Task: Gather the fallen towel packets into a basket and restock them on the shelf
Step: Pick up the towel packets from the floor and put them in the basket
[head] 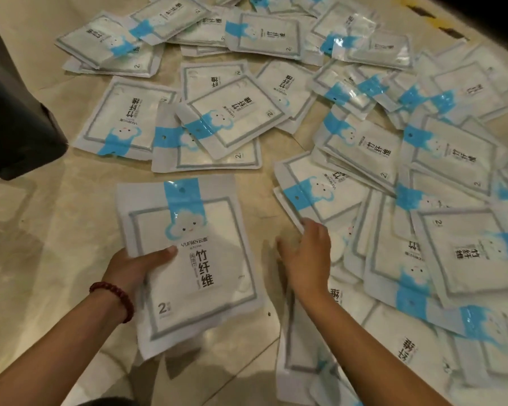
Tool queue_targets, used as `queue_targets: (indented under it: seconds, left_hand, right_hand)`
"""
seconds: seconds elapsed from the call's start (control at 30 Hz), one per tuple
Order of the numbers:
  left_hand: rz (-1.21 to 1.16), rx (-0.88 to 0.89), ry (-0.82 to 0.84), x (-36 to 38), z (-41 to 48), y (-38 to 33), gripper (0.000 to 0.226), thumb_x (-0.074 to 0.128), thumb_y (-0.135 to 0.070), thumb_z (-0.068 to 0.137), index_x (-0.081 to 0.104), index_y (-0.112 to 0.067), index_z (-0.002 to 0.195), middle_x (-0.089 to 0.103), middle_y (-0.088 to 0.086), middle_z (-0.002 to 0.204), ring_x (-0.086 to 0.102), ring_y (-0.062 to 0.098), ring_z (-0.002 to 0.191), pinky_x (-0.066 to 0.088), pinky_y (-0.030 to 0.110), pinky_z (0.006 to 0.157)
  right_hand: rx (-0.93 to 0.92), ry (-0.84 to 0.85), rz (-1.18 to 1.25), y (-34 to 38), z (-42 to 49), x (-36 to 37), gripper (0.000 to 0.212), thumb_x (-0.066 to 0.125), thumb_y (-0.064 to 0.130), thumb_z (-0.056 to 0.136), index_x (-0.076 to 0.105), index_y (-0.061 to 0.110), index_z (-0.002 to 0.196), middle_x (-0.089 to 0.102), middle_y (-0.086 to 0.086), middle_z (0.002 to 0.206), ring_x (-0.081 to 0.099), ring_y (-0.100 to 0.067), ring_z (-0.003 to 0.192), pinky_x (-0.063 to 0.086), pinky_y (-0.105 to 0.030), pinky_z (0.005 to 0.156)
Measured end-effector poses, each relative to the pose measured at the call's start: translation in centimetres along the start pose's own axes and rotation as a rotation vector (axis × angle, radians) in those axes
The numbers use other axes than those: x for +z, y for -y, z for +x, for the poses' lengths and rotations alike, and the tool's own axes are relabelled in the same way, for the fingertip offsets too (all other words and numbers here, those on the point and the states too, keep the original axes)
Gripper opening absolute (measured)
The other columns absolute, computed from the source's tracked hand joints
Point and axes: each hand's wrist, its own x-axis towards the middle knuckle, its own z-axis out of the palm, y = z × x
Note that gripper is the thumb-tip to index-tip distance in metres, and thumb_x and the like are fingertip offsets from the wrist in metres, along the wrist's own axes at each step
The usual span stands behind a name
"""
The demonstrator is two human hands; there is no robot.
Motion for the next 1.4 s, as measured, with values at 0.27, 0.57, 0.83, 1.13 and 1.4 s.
queue_targets:
  seconds: [0.27, 0.57, 0.83, 1.13, 1.4]
  left_hand:
    - [-0.062, 0.055, -0.105, 2.1, -3.0, 1.1, 0.027, 0.076, -0.004, 0.07, 0.068, -0.009, 0.096, 0.074, 0.008, 0.083, 0.071, 0.023, 0.074, 0.054, 0.029, 0.063]
    - [0.168, 0.142, -0.239, 0.2, -7.4, -0.4, 0.027, 0.079, -0.004, 0.067, 0.066, -0.011, 0.09, 0.069, 0.006, 0.084, 0.066, 0.021, 0.075, 0.049, 0.028, 0.063]
    - [0.179, 0.113, -0.221, -2.7, -7.8, 1.3, 0.024, 0.078, -0.007, 0.069, 0.066, -0.013, 0.089, 0.07, 0.006, 0.084, 0.067, 0.022, 0.076, 0.05, 0.028, 0.065]
    - [0.029, 0.0, -0.239, -8.6, -8.7, 5.4, 0.04, 0.07, 0.002, 0.073, 0.062, -0.001, 0.113, 0.067, 0.017, 0.102, 0.066, 0.03, 0.089, 0.048, 0.038, 0.082]
    - [0.009, -0.056, -0.18, -6.8, -7.9, 5.6, 0.033, 0.067, 0.0, 0.079, 0.062, 0.0, 0.112, 0.07, 0.016, 0.099, 0.069, 0.03, 0.082, 0.056, 0.037, 0.073]
  right_hand:
    - [-0.179, 0.102, -0.69, -4.3, 4.6, -1.8, 0.027, 0.048, 0.004, 0.089, 0.054, 0.005, 0.115, 0.056, -0.013, 0.121, 0.054, -0.027, 0.111, 0.042, -0.033, 0.082]
    - [-0.406, 0.287, -0.491, -1.1, -2.2, -3.3, 0.018, 0.045, 0.011, 0.085, 0.057, 0.011, 0.072, 0.059, -0.004, 0.073, 0.057, -0.024, 0.068, 0.027, -0.024, 0.051]
    - [-0.203, 0.829, 0.561, 2.6, -5.0, -3.0, 0.016, 0.06, 0.024, 0.091, 0.068, 0.019, 0.078, 0.071, -0.004, 0.091, 0.067, -0.012, 0.082, 0.053, -0.026, 0.077]
    - [-0.252, 0.413, -0.668, -3.0, 0.2, -1.2, 0.098, 0.077, 0.051, 0.067, 0.025, 0.012, 0.14, 0.031, -0.008, 0.143, 0.025, -0.029, 0.135, 0.02, -0.056, 0.108]
    - [-0.22, 0.227, -0.319, -3.8, -2.5, -2.7, 0.013, 0.054, 0.023, 0.09, 0.046, 0.012, 0.09, 0.057, -0.006, 0.084, 0.052, -0.025, 0.075, 0.033, -0.03, 0.055]
